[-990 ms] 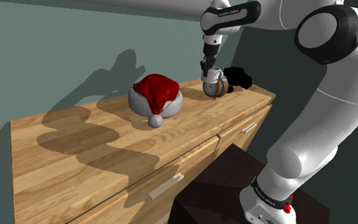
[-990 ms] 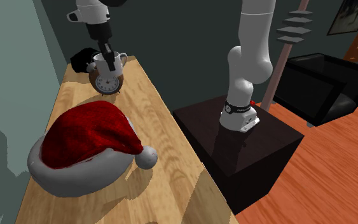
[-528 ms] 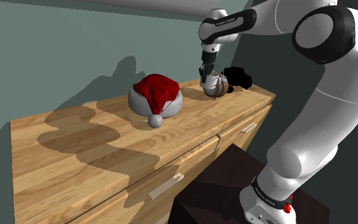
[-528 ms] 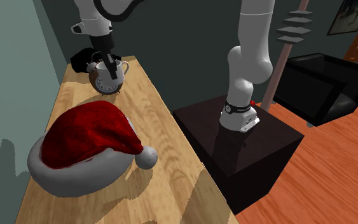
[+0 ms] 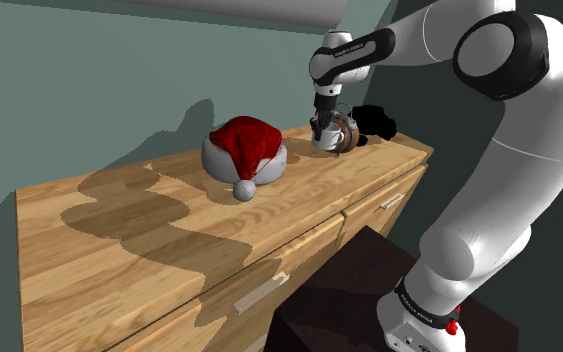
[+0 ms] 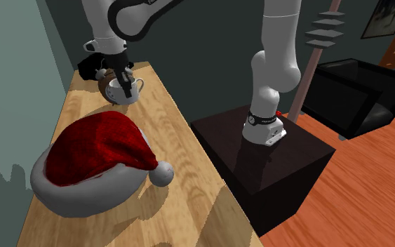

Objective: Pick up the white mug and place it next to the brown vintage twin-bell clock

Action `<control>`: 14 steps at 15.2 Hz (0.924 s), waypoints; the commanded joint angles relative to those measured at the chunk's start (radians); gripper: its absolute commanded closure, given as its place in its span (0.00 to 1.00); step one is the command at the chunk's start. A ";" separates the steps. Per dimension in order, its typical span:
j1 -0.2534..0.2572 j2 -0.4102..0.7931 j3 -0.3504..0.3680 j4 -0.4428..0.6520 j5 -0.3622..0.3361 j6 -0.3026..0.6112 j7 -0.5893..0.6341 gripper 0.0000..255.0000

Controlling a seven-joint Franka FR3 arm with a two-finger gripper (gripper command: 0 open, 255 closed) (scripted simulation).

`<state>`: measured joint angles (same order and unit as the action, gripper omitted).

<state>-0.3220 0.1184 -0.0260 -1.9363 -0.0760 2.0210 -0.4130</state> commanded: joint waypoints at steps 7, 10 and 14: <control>0.000 0.038 0.000 -0.059 -0.003 0.098 0.008 1.00; 0.000 0.057 -0.001 -0.078 -0.004 0.135 0.010 1.00; -0.001 0.075 -0.001 -0.093 -0.005 0.169 0.013 1.00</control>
<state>-0.3227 0.1911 -0.0269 -2.0275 -0.0812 2.1844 -0.4005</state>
